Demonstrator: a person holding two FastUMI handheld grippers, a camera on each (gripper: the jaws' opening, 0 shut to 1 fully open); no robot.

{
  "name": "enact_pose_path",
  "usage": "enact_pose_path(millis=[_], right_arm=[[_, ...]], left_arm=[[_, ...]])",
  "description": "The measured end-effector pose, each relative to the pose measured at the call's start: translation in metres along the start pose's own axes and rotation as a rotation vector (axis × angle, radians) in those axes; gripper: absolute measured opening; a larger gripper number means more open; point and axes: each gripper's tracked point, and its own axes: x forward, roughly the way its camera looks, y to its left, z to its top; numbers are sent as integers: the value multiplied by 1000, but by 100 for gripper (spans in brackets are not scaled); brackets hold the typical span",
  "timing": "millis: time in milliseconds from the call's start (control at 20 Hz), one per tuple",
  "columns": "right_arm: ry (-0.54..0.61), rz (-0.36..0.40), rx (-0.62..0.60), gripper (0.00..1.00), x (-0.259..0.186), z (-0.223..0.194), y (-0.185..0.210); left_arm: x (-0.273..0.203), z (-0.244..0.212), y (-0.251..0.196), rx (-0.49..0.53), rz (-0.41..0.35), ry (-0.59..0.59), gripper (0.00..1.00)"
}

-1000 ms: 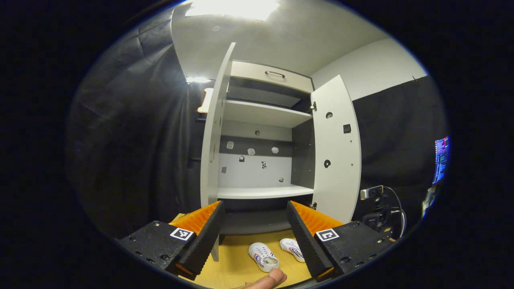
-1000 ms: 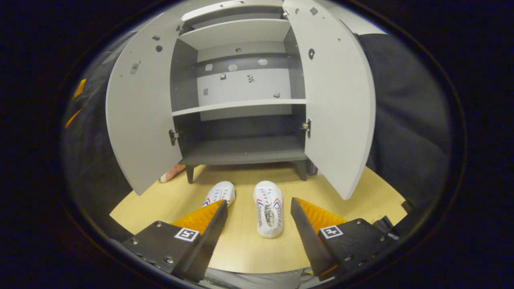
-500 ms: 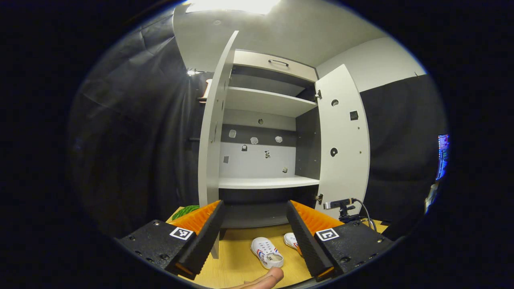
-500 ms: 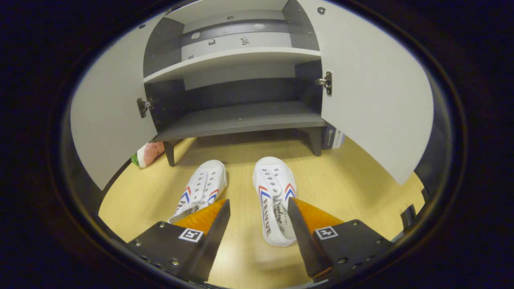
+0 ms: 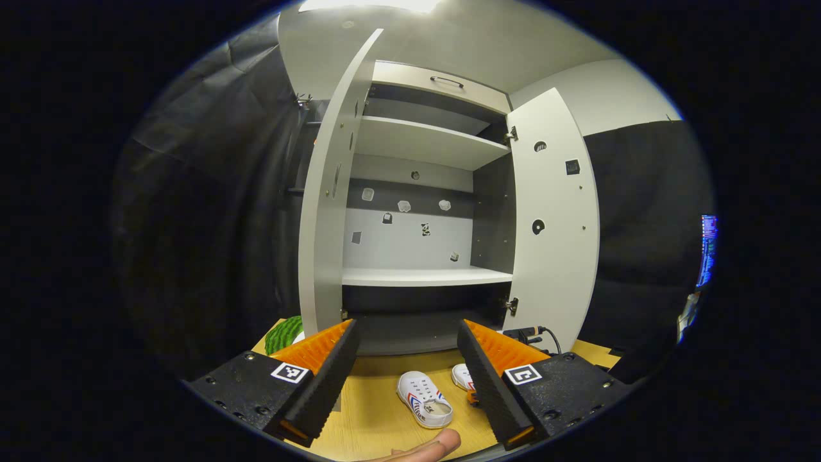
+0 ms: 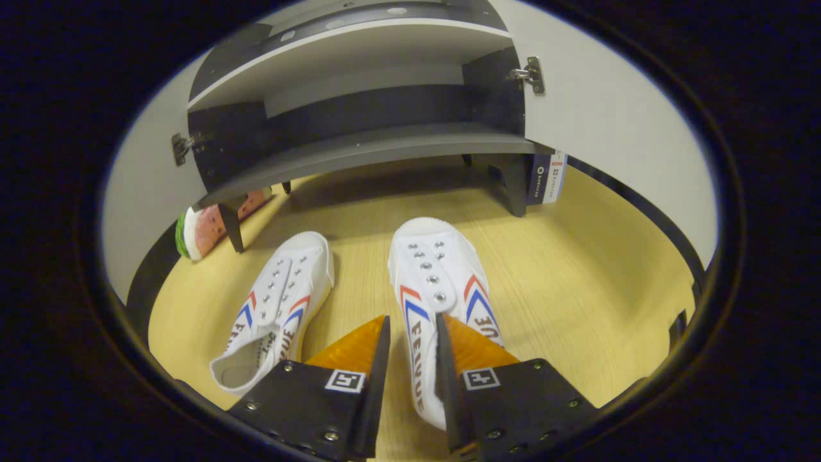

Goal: Grab one shoe with the right hand and put it into the shoe cabinet, grab the other shoe with the left hand and put it into the shoe cabinet; then close the right door with the right hand and the left door with the left hand.

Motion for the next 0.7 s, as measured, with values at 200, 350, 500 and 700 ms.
enact_pose_path(millis=[200, 350, 500, 700], right_arm=[[-44, 72, -9, 19, 4, 3, -4], [-69, 81, -32, 16, 6, 6, -5], [-52, 96, -24, 17, 10, 13, -4], [-95, 146, 44, 2, 3, 11, -2]], left_arm=[[4, -5, -2, 0, -9, 7, 95], [7, -12, -5, -16, -15, 28, 95], [8, -17, -8, -23, -22, 45, 95], [10, -24, -13, -11, -27, 69, 95]])
